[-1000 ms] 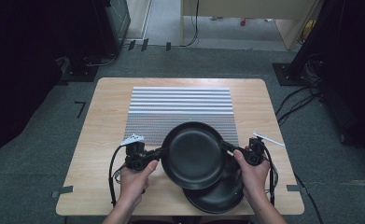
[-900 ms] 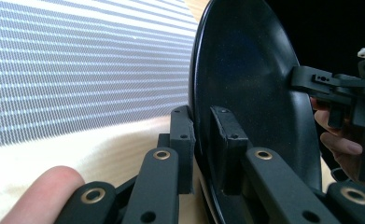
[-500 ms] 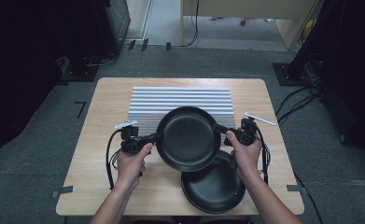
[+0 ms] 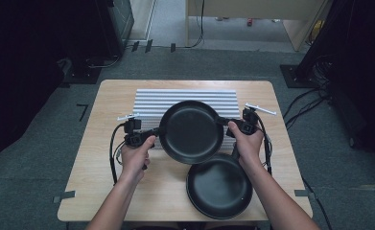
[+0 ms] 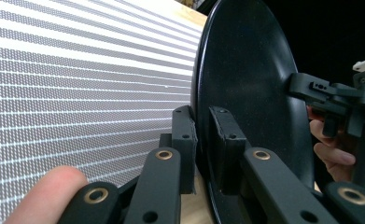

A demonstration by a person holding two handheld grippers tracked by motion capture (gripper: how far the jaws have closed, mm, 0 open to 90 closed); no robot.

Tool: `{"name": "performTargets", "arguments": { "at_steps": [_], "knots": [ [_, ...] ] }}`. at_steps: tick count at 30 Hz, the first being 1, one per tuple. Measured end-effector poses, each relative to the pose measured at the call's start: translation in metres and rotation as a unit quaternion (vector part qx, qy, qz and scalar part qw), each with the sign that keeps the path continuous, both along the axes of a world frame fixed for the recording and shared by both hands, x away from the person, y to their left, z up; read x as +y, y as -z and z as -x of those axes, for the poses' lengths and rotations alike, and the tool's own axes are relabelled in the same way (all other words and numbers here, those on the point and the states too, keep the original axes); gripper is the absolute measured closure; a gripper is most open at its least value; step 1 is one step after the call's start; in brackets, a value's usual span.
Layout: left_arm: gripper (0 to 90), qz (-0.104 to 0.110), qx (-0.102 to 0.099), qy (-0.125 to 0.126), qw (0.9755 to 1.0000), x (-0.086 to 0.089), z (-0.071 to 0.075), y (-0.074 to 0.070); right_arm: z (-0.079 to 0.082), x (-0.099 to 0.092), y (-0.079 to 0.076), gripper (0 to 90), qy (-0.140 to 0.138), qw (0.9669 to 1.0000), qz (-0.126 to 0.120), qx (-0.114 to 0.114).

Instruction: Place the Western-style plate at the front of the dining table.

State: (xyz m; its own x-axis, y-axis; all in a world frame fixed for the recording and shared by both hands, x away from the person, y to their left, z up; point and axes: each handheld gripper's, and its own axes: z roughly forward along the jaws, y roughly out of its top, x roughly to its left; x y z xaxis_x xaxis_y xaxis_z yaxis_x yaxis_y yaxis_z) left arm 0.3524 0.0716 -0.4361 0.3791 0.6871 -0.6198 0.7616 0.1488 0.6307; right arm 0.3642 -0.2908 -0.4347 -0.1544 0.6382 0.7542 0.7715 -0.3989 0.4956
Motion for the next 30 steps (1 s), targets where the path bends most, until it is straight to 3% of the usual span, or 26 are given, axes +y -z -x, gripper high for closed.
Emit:
{"name": "performTargets", "arguments": {
  "at_steps": [9,13,18,30],
  "knots": [
    [81.5,0.001,0.026,-0.009,0.9996,0.001,-0.029,0.012,-0.028,0.004,0.006,76.5,0.007,0.9999,0.01,0.01],
    [81.1,-0.003,0.024,-0.01,0.9997,0.001,-0.035,0.014,-0.034,0.005,0.009,76.4,0.01,0.9998,0.007,0.013],
    [80.9,-0.009,0.03,-0.013,0.9994,0.0,-0.054,0.018,-0.048,0.006,0.016,76.3,0.019,0.9995,0.002,0.024],
    [80.4,-0.032,0.053,-0.024,0.9978,0.003,-0.083,0.035,-0.072,0.02,0.04,75.6,0.037,0.9978,0.029,0.046]
  ]
}}
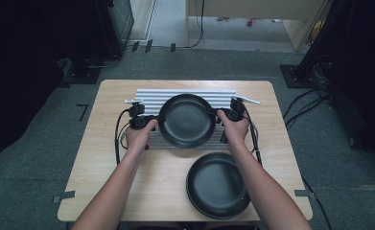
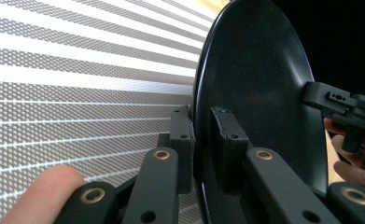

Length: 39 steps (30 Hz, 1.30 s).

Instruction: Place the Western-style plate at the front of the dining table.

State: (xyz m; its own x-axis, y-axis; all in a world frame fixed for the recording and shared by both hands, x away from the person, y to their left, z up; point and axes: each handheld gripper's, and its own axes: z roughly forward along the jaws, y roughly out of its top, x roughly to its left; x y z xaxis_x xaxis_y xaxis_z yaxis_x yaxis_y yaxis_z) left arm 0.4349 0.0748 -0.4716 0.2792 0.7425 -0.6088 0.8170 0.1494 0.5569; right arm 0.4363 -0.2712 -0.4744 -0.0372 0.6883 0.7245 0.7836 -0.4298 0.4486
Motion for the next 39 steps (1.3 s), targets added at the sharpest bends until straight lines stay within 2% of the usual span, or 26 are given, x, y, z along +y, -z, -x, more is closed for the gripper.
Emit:
{"name": "performTargets", "arguments": {
  "at_steps": [4,7,9,12,13,15,16,18,21,22,23,24,26,29,31,32,34,36,37,39],
  "knots": [
    [80.3,-0.001,0.011,-0.003,0.9999,0.0,-0.007,0.006,-0.004,0.003,0.007,75.3,0.006,0.9999,0.009,0.005],
    [80.4,0.009,0.03,-0.005,0.9995,0.0,-0.016,0.016,-0.01,0.005,0.013,75.2,0.015,0.9996,0.015,0.018],
    [80.6,0.021,0.04,-0.009,0.9989,0.001,-0.02,0.02,-0.014,0.002,0.015,75.5,0.018,0.9995,0.002,0.026],
    [80.1,0.021,0.048,-0.008,0.9986,0.0,-0.024,0.022,-0.016,0.001,0.016,75.5,0.023,0.9993,-0.009,0.029],
    [79.6,0.014,0.058,-0.008,0.9982,-0.002,-0.029,0.023,-0.019,0.002,0.016,75.6,0.023,0.9993,0.005,0.029],
    [79.1,0.013,0.063,-0.007,0.9979,-0.003,-0.031,0.024,-0.021,0.004,0.016,75.6,0.027,0.9991,0.015,0.03],
    [79.1,0.012,0.075,0.0,0.9971,-0.004,-0.037,0.025,-0.023,0.004,0.016,75.4,0.03,0.999,0.019,0.028],
    [78.8,0.012,0.078,0.001,0.9969,-0.004,-0.04,0.025,-0.024,0.003,0.016,75.3,0.033,0.9989,0.02,0.026],
    [77.2,-0.001,0.078,-0.001,0.997,-0.008,-0.048,0.023,-0.028,0.003,0.013,73.5,0.053,0.9984,-0.001,0.021],
    [76.8,-0.001,0.078,-0.001,0.997,-0.008,-0.048,0.023,-0.028,0.003,0.013,73.5,0.053,0.9984,-0.001,0.021],
    [76.8,-0.014,0.074,0.002,0.9972,-0.01,-0.049,0.022,-0.029,0.003,0.014,72.8,0.056,0.9982,-0.005,0.021],
    [76.0,-0.027,0.074,0.001,0.9969,-0.012,-0.052,0.022,-0.033,0.003,0.018,72.3,0.05,0.9983,0.002,0.029],
    [77.0,-0.027,0.074,-0.003,0.9968,-0.013,-0.053,0.022,-0.034,0.003,0.02,72.8,0.049,0.9983,0.006,0.032],
    [78.3,-0.031,0.074,-0.011,0.9967,-0.014,-0.057,0.02,-0.038,0.004,0.032,73.7,0.056,0.9973,0.014,0.045],
    [78.4,-0.031,0.069,-0.016,0.997,-0.011,-0.059,0.02,-0.04,0.004,0.037,74.3,0.059,0.9969,0.008,0.051],
    [78.2,-0.031,0.069,-0.016,0.997,-0.011,-0.059,0.02,-0.04,0.004,0.037,74.3,0.059,0.9969,0.008,0.051],
    [76.9,-0.026,0.075,-0.029,0.9965,-0.006,-0.063,0.023,-0.041,0.007,0.039,75.1,0.06,0.9968,-0.016,0.049],
    [76.0,-0.031,0.077,-0.028,0.9962,-0.006,-0.064,0.025,-0.041,0.009,0.04,75.2,0.063,0.9968,-0.017,0.046],
    [75.9,-0.045,0.078,-0.027,0.9956,-0.008,-0.065,0.027,-0.042,0.011,0.041,74.5,0.07,0.9967,-0.013,0.04],
    [75.5,-0.05,0.081,-0.029,0.995,-0.009,-0.065,0.031,-0.043,0.014,0.043,74.0,0.073,0.9966,-0.006,0.038]
  ]
}}
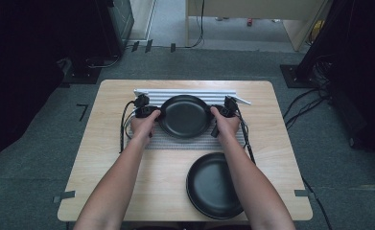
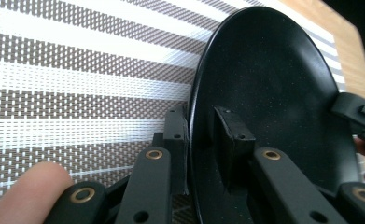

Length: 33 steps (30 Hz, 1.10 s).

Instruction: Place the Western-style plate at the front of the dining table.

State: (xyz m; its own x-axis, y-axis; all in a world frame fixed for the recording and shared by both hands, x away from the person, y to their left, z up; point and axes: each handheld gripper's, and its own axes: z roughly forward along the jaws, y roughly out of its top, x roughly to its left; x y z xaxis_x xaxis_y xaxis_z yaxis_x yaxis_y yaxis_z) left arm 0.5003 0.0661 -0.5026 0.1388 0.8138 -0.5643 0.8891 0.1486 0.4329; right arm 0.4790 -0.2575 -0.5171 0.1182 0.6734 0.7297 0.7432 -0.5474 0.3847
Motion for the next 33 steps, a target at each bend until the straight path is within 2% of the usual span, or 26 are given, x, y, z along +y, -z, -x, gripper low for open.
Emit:
{"name": "performTargets", "arguments": {
  "at_steps": [3,4,7,8,13,17,20,21,23,24,26,27,28,30,31,33],
  "knots": [
    [75.7,0.008,-0.001,-0.004,1.0,0.001,0.0,0.002,0.0,0.002,0.001,73.3,0.004,1.0,0.003,-0.005],
    [75.5,0.003,-0.005,-0.003,1.0,0.0,0.0,0.001,0.0,0.003,0.0,73.0,0.005,0.9998,0.014,-0.012],
    [74.9,-0.001,-0.008,-0.002,1.0,-0.001,0.001,0.001,0.0,0.003,0.0,73.2,-0.003,0.9997,0.018,-0.017],
    [74.6,-0.01,-0.014,0.002,0.9998,-0.003,0.001,0.001,0.0,0.003,0.0,73.2,-0.002,0.9997,0.019,-0.017],
    [73.9,-0.014,-0.016,0.009,0.9997,-0.005,0.002,0.0,0.0,0.003,-0.002,73.0,0.006,0.9993,0.03,-0.024],
    [70.8,-0.017,-0.022,0.018,0.9995,-0.006,0.003,0.0,0.0,0.002,0.0,70.2,-0.001,0.9992,0.029,-0.026],
    [68.5,-0.026,-0.033,0.026,0.9988,-0.007,0.005,0.0,0.002,0.003,-0.003,63.4,-0.016,0.9978,0.05,-0.041],
    [68.5,-0.029,-0.039,0.028,0.9984,-0.007,0.007,0.0,0.002,0.003,-0.003,63.4,-0.016,0.9978,0.05,-0.041],
    [67.3,-0.03,-0.046,0.031,0.998,-0.006,0.009,0.0,0.006,0.004,-0.009,59.9,-0.012,0.995,0.081,-0.057],
    [66.0,-0.026,-0.049,0.032,0.9979,-0.004,0.011,0.0,0.011,0.004,-0.015,56.3,-0.018,0.9906,0.116,-0.071],
    [62.7,-0.02,-0.049,0.033,0.9981,0.0,0.013,0.001,0.014,0.003,-0.019,52.4,-0.022,0.9865,0.139,-0.083],
    [62.7,-0.018,-0.051,0.033,0.998,0.002,0.015,0.0,0.014,0.003,-0.019,52.4,-0.022,0.9865,0.139,-0.083],
    [58.2,-0.01,-0.055,0.026,0.9981,0.007,0.02,-0.001,0.017,-0.001,-0.021,49.5,-0.038,0.9852,0.141,-0.09],
    [55.7,-0.003,-0.057,0.023,0.9981,0.01,0.022,-0.003,0.018,-0.003,-0.022,47.7,-0.046,0.9846,0.139,-0.095],
    [52.9,-0.001,-0.059,0.023,0.998,0.011,0.024,-0.004,0.02,-0.005,-0.024,46.8,-0.056,0.9833,0.14,-0.102],
    [44.5,-0.005,-0.07,0.02,0.9973,0.016,0.031,-0.01,0.027,-0.01,-0.029,44.7,-0.053,0.9803,0.145,-0.122]
  ]
}}
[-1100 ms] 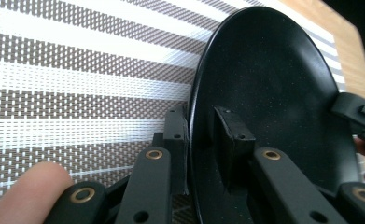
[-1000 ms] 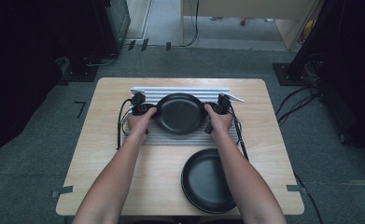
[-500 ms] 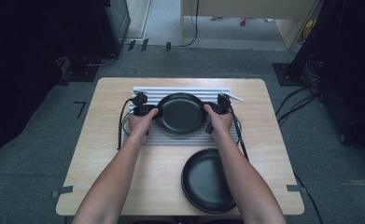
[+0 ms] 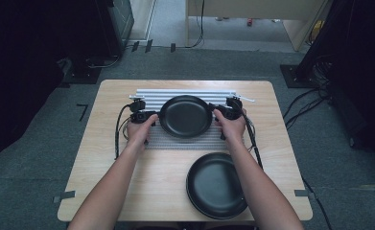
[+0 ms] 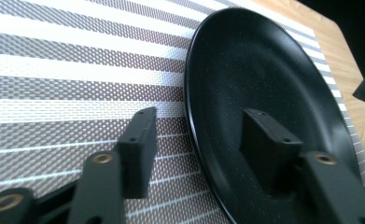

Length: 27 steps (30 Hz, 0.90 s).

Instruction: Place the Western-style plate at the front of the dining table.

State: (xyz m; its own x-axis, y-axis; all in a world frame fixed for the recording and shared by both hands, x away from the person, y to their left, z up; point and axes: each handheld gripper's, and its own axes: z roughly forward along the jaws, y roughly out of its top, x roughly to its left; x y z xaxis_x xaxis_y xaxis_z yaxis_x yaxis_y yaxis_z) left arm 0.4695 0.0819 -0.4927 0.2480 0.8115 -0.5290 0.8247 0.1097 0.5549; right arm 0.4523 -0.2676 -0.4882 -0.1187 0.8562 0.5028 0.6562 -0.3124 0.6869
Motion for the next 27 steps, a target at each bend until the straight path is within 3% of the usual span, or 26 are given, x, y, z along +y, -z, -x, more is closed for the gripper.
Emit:
{"name": "performTargets", "arguments": {
  "at_steps": [2,5,10,13,14,15,17,27],
  "knots": [
    [41.2,0.004,-0.002,-0.002,1.0,0.001,0.002,-0.002,0.003,-0.002,-0.001,44.8,0.001,1.0,0.005,-0.006],
    [28.8,0.009,-0.013,-0.001,0.9999,0.006,0.012,-0.01,0.013,-0.009,-0.005,44.5,-0.009,0.9994,0.022,-0.027],
    [18.4,-0.002,-0.032,0.008,0.9995,0.008,0.023,-0.017,0.024,-0.016,-0.008,44.6,-0.016,0.9986,0.034,-0.036],
    [14.4,-0.037,-0.048,0.005,0.9981,0.009,0.035,-0.025,0.035,-0.021,-0.011,41.5,-0.032,0.9982,0.039,-0.033],
    [14.4,-0.037,-0.048,0.005,0.9981,0.009,0.035,-0.025,0.035,-0.021,-0.011,41.5,-0.032,0.9982,0.039,-0.033],
    [14.4,-0.054,-0.049,0.0,0.9973,0.009,0.04,-0.028,0.041,-0.023,-0.012,37.5,-0.046,0.9976,0.04,-0.03],
    [13.3,-0.056,-0.046,0.0,0.9973,0.01,0.042,-0.029,0.047,-0.025,-0.014,34.9,-0.059,0.9965,0.049,-0.034],
    [12.2,-0.036,-0.047,0.01,0.9982,0.017,0.069,-0.029,0.074,-0.031,-0.018,29.8,-0.083,0.9935,0.062,-0.046]
  ]
}}
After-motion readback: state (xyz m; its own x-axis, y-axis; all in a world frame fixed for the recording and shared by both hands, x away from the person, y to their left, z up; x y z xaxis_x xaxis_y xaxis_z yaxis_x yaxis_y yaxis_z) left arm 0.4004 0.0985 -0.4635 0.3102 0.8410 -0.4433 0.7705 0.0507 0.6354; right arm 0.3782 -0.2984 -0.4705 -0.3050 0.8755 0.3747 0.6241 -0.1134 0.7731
